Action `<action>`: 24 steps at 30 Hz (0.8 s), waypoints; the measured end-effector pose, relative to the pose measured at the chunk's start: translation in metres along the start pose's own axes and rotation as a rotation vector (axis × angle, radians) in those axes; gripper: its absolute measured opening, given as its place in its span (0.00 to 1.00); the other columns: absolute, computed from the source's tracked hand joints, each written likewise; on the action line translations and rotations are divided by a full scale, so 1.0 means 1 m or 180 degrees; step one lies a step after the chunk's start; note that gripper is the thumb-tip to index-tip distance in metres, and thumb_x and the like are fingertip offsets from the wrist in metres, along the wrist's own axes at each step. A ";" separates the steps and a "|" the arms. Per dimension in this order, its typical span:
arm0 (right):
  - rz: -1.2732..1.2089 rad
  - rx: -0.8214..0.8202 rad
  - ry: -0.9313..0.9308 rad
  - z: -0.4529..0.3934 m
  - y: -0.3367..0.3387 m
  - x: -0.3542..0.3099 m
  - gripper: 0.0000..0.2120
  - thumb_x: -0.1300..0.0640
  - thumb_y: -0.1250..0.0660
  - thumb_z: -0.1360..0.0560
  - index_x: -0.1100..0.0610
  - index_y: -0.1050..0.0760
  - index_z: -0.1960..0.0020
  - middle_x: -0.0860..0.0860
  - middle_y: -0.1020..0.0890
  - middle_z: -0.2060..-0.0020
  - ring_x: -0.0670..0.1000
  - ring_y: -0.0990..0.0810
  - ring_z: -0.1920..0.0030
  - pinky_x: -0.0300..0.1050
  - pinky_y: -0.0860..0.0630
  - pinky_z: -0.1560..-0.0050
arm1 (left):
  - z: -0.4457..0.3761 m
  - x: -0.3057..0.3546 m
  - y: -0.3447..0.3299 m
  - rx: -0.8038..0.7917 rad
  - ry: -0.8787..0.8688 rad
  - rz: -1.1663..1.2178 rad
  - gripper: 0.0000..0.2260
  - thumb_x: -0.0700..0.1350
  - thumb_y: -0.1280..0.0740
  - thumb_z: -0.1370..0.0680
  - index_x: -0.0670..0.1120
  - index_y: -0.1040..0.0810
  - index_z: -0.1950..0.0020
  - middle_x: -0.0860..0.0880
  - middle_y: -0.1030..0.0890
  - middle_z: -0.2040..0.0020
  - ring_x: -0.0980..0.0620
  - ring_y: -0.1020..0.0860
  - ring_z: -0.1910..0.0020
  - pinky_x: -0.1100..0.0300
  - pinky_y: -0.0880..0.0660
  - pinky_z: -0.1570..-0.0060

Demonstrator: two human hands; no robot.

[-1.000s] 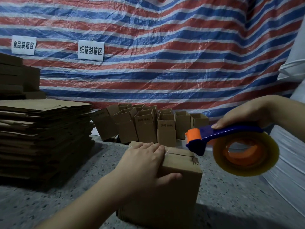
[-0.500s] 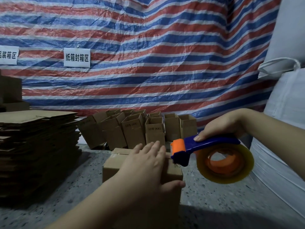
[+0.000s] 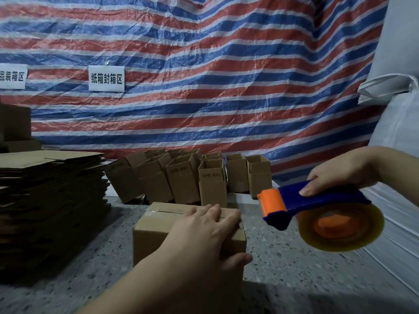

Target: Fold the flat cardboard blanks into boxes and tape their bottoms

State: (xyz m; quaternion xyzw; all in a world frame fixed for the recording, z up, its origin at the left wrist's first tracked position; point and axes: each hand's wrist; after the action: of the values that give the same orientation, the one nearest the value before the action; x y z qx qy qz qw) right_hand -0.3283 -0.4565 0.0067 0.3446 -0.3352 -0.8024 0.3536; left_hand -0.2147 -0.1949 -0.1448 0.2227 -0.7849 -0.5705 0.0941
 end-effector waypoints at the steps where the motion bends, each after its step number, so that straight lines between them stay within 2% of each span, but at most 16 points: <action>1: 0.0187 0.0038 -0.0075 0.001 -0.003 -0.004 0.28 0.35 0.31 0.29 0.57 0.22 0.42 0.52 0.15 0.56 0.49 0.17 0.58 0.43 0.22 0.51 | -0.001 0.000 -0.001 -0.0016 0.0000 -0.0025 0.38 0.77 0.55 0.29 0.63 0.58 0.23 0.48 0.42 0.20 0.46 0.44 0.22 0.50 0.50 0.25; 4: 0.0636 0.0239 -0.0254 0.000 -0.010 -0.021 0.25 0.34 0.33 0.30 0.53 0.21 0.45 0.46 0.14 0.62 0.44 0.16 0.63 0.37 0.22 0.58 | -0.001 0.000 -0.002 -0.0028 -0.0006 -0.0118 0.38 0.77 0.56 0.29 0.64 0.60 0.24 0.48 0.43 0.20 0.46 0.44 0.22 0.49 0.49 0.25; 6: 0.0886 0.0403 -0.0391 0.000 -0.015 -0.031 0.23 0.34 0.33 0.28 0.52 0.21 0.45 0.44 0.15 0.64 0.42 0.16 0.65 0.34 0.23 0.65 | -0.002 0.000 -0.001 -0.0072 -0.0005 -0.0172 0.37 0.76 0.56 0.30 0.64 0.58 0.24 0.48 0.42 0.20 0.46 0.44 0.22 0.49 0.49 0.25; 8: 0.1182 0.0543 -0.0567 0.001 -0.021 -0.043 0.23 0.33 0.32 0.27 0.51 0.21 0.45 0.45 0.15 0.62 0.42 0.16 0.67 0.32 0.25 0.72 | -0.002 0.002 0.002 -0.0130 0.0014 -0.0227 0.37 0.75 0.54 0.29 0.63 0.56 0.23 0.47 0.42 0.20 0.46 0.44 0.22 0.49 0.48 0.25; 10: 0.1463 0.0684 -0.0692 0.002 -0.026 -0.057 0.24 0.32 0.32 0.28 0.50 0.23 0.45 0.48 0.17 0.57 0.45 0.16 0.63 0.32 0.26 0.76 | -0.003 0.003 0.003 -0.0150 0.0025 -0.0272 0.35 0.74 0.52 0.27 0.63 0.55 0.23 0.47 0.42 0.21 0.45 0.43 0.22 0.49 0.47 0.25; 12: 0.1746 0.0817 -0.0699 -0.003 -0.029 -0.068 0.24 0.31 0.32 0.29 0.49 0.26 0.47 0.49 0.18 0.54 0.47 0.17 0.59 0.35 0.25 0.73 | -0.002 0.003 0.004 -0.0171 0.0014 -0.0275 0.35 0.74 0.52 0.26 0.62 0.55 0.23 0.47 0.42 0.21 0.45 0.43 0.22 0.49 0.46 0.25; 14: 0.2043 0.0824 -0.0801 -0.009 -0.040 -0.075 0.21 0.33 0.30 0.28 0.50 0.26 0.50 0.50 0.18 0.54 0.49 0.18 0.56 0.40 0.24 0.64 | -0.002 0.003 0.005 -0.0179 0.0001 -0.0273 0.35 0.74 0.53 0.26 0.63 0.55 0.23 0.47 0.41 0.21 0.46 0.43 0.22 0.49 0.46 0.25; 17: 0.2476 0.0580 -0.1169 -0.026 -0.066 -0.059 0.19 0.41 0.30 0.25 0.54 0.21 0.44 0.50 0.20 0.54 0.51 0.21 0.56 0.48 0.21 0.48 | 0.001 0.002 0.006 -0.0117 -0.0014 -0.0271 0.38 0.75 0.59 0.31 0.63 0.54 0.23 0.48 0.41 0.21 0.47 0.42 0.23 0.50 0.45 0.25; 18: 0.2409 0.0704 -0.1161 -0.033 -0.073 -0.047 0.19 0.41 0.31 0.24 0.56 0.22 0.46 0.50 0.21 0.56 0.50 0.22 0.58 0.47 0.21 0.51 | 0.001 0.002 0.006 -0.0114 -0.0020 -0.0282 0.39 0.75 0.61 0.32 0.63 0.54 0.23 0.48 0.41 0.21 0.47 0.42 0.23 0.51 0.45 0.25; 20: 0.2017 0.1229 -0.0968 -0.042 -0.085 -0.025 0.21 0.36 0.32 0.25 0.55 0.28 0.56 0.49 0.23 0.60 0.48 0.24 0.62 0.43 0.27 0.63 | 0.001 0.003 0.006 -0.0126 -0.0008 -0.0286 0.40 0.75 0.62 0.33 0.63 0.56 0.23 0.48 0.41 0.21 0.47 0.43 0.22 0.51 0.45 0.25; 24: 0.1449 0.1840 -0.0690 -0.067 -0.114 -0.002 0.23 0.32 0.35 0.25 0.53 0.28 0.59 0.49 0.21 0.62 0.49 0.21 0.61 0.44 0.28 0.67 | -0.001 0.006 0.006 -0.0125 0.0037 -0.0286 0.40 0.75 0.60 0.33 0.61 0.55 0.23 0.48 0.39 0.22 0.47 0.41 0.23 0.49 0.43 0.25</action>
State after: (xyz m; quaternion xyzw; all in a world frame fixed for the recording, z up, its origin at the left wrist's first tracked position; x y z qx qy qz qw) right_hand -0.3130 -0.4147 -0.1180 0.2600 -0.6511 -0.6075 0.3735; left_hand -0.2210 -0.1966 -0.1398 0.2591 -0.7622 -0.5882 0.0772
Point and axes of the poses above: each hand's wrist, its own z-axis away from the middle knuckle, its own y-axis out of the back of the hand, x = y × z
